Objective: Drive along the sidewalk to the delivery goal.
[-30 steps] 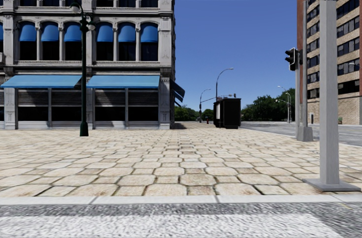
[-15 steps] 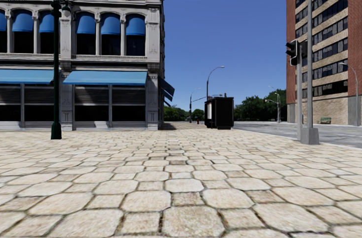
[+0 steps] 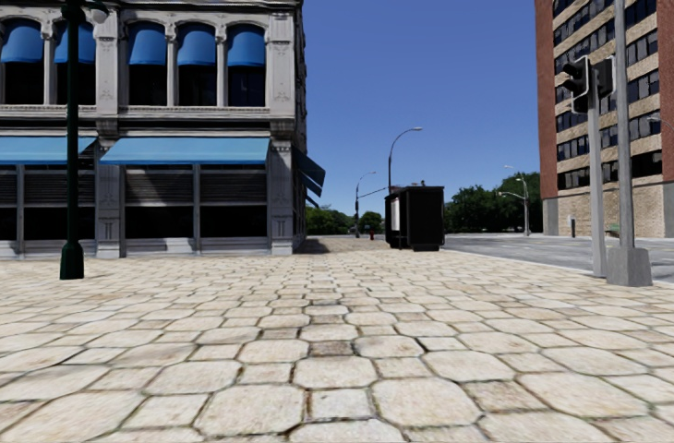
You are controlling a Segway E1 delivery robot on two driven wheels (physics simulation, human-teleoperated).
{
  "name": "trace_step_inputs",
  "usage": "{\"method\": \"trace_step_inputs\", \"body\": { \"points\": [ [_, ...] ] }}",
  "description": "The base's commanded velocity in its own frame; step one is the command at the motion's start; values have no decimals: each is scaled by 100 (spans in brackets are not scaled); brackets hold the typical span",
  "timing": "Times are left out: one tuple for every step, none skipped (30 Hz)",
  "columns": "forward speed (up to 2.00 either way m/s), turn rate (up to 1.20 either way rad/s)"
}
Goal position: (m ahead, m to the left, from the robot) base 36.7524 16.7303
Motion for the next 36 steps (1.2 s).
{"method": "trace_step_inputs", "body": {
  "points": [
    [200, 0],
    [200, 0],
    [200, 0],
    [200, 0],
    [200, 0],
    [200, 0],
    [200, 0],
    [200, 0],
    [200, 0],
    [200, 0],
    [200, 0],
    [200, 0],
    [200, 0],
    [200, 0],
    [200, 0],
    [200, 0],
    [200, 0],
    [200, 0],
    [200, 0],
    [200, 0],
    [200, 0],
    [200, 0],
    [200, 0],
    [200, 0],
    [200, 0],
    [200, 0],
    [200, 0],
    [200, 0],
    [200, 0],
    [200, 0],
    [200, 0],
    [200, 0],
    [200, 0],
    [200, 0],
    [200, 0],
    [200, 0]
  ]
}}
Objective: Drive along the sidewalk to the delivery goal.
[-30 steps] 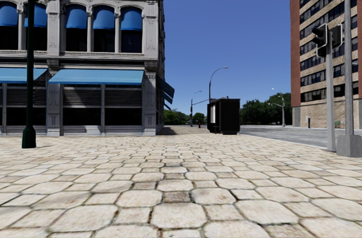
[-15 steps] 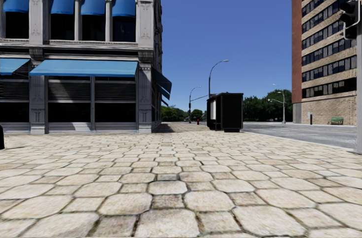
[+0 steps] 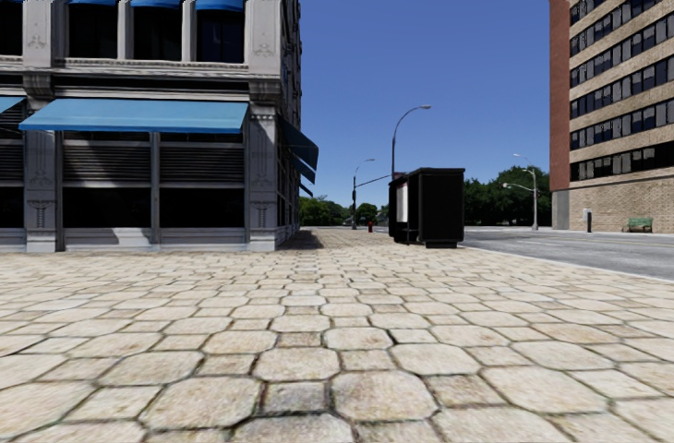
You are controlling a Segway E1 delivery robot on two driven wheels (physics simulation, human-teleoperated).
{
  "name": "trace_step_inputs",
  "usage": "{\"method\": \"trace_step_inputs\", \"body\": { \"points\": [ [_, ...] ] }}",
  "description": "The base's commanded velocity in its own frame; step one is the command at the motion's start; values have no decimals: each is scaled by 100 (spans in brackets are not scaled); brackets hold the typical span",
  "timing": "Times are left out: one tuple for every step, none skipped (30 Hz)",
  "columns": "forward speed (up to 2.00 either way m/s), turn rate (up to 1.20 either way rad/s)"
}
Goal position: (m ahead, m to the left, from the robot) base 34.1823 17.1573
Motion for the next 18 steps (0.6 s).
{"method": "trace_step_inputs", "body": {
  "points": [
    [200, 0],
    [200, 0],
    [200, 0],
    [200, 0],
    [200, 0],
    [200, 0],
    [200, 0],
    [200, 0],
    [200, 0],
    [200, 0],
    [200, 0],
    [200, 0],
    [200, 0],
    [200, 0],
    [200, 0],
    [200, 0],
    [200, 0],
    [200, 0]
  ]
}}
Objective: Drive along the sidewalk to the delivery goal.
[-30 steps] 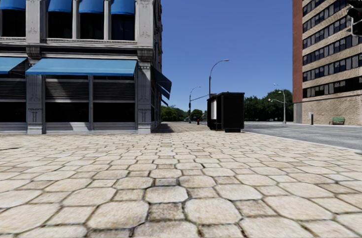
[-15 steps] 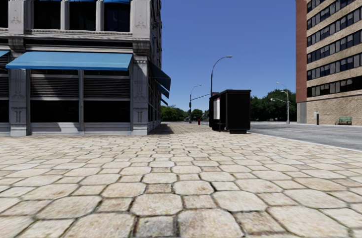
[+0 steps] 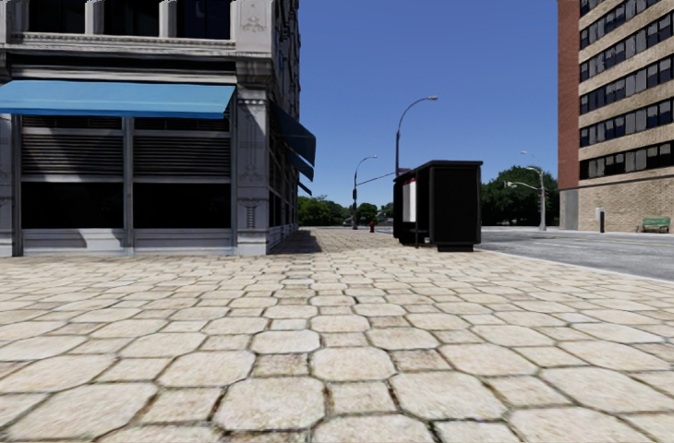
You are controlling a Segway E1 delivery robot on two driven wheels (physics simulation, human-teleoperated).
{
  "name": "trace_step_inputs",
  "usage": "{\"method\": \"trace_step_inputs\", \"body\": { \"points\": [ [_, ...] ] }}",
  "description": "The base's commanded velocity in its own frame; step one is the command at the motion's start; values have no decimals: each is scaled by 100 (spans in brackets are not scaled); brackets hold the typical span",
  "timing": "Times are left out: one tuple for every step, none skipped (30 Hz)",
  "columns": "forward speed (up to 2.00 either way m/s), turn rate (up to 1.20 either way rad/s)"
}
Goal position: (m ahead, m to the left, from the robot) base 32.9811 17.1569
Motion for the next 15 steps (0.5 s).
{"method": "trace_step_inputs", "body": {
  "points": [
    [200, 0],
    [200, 0],
    [200, 0],
    [200, 0],
    [200, 0],
    [200, 0],
    [200, 0],
    [200, 0],
    [200, 0],
    [200, 0],
    [200, 0],
    [200, 0],
    [200, 0],
    [200, 0],
    [200, 0]
  ]
}}
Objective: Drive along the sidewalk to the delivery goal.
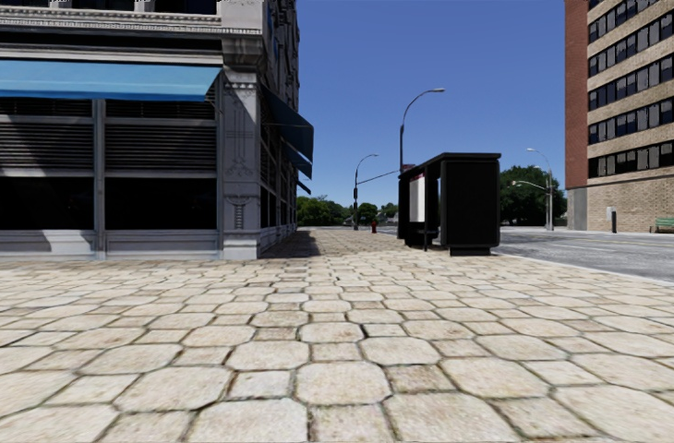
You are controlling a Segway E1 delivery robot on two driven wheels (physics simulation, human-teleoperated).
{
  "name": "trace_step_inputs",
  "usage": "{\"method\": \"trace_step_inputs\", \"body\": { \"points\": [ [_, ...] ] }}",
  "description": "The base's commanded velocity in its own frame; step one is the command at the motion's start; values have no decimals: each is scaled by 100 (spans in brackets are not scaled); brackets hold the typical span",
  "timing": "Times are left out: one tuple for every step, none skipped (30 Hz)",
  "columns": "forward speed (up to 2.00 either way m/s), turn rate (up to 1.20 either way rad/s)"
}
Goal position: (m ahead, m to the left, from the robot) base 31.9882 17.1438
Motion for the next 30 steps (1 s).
{"method": "trace_step_inputs", "body": {
  "points": [
    [200, 0],
    [200, 0],
    [200, 0],
    [200, 0],
    [200, 0],
    [200, 0],
    [200, 0],
    [200, 0],
    [200, 0],
    [200, 0],
    [200, 0],
    [200, 0],
    [200, 0],
    [200, 0],
    [200, 0],
    [200, 0],
    [200, 0],
    [200, 0],
    [200, 0],
    [200, 0],
    [200, 0],
    [200, 0],
    [200, 0],
    [200, 0],
    [200, 0],
    [200, 0],
    [200, 0],
    [200, 0],
    [200, 0],
    [200, 0]
  ]
}}
